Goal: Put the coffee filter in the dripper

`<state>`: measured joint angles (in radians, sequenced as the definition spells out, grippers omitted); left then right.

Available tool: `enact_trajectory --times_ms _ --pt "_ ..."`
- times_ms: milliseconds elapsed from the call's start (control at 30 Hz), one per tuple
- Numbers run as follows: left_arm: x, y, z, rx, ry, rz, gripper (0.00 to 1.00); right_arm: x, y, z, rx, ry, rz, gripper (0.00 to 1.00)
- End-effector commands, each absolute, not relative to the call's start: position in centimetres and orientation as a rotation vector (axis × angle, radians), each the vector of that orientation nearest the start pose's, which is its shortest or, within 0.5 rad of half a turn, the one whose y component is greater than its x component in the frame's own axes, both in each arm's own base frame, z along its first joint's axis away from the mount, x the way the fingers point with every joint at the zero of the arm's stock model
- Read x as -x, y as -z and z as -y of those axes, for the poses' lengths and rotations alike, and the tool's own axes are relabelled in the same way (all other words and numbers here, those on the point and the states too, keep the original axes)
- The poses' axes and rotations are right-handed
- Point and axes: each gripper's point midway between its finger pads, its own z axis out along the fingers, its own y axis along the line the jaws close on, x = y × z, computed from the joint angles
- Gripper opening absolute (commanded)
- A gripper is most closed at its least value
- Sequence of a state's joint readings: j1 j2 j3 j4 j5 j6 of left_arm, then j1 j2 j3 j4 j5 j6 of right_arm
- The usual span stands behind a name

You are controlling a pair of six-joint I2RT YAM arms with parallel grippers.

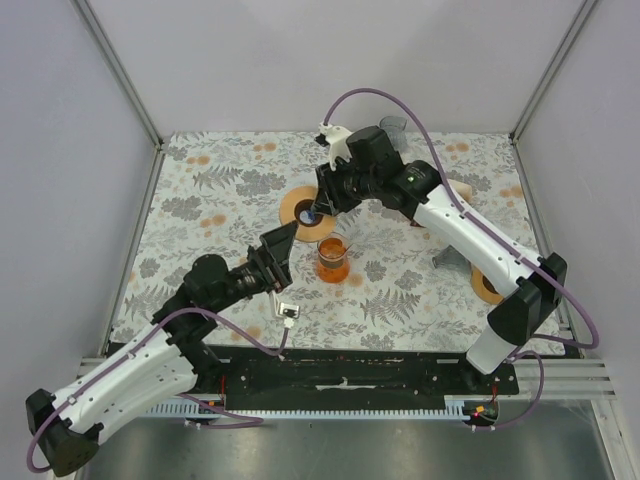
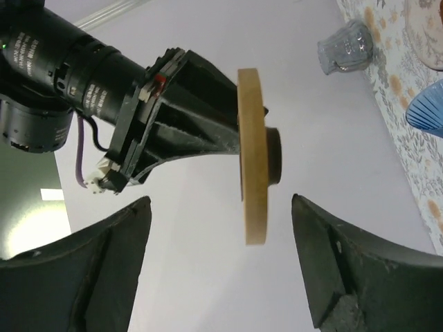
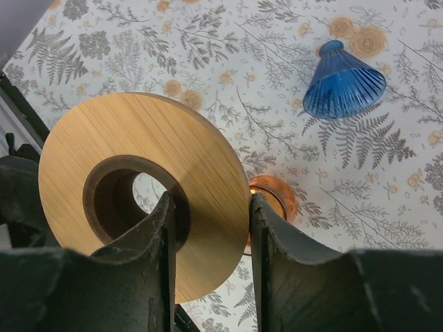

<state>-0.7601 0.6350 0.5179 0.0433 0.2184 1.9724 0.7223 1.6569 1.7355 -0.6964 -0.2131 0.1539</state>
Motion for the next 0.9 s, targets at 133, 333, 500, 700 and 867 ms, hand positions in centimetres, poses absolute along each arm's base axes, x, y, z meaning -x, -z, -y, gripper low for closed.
enact_trajectory --times_ms 133,333,500,700,867 --pt "-26.1 -31.1 16.8 -1.679 -0.719 -0.731 0.91 -34.5 -26.2 -27.8 0.669 -0.552 -2.172 0.0" --pt "-27.2 -26.0 13.4 -1.523 -0.463 -1.581 0.91 -33.5 -21.7 -28.3 0.766 -0.59 -2.267 0.0" --pt "-26.6 -23.9 14.7 -1.191 -0.072 -2.009 0.91 -33.2 -19.2 -28.8 0.806 -0.584 -2.318 0.0" --pt "-25.7 -23.9 16.5 -0.849 0.317 -2.238 0.92 -33.0 -17.0 -29.2 0.85 -0.538 -2.356 0.0" --pt "-25.4 -23.3 16.6 -0.74 0.406 -2.329 0.9 -33.3 -16.0 -29.6 0.862 -0.522 -2.371 0.0"
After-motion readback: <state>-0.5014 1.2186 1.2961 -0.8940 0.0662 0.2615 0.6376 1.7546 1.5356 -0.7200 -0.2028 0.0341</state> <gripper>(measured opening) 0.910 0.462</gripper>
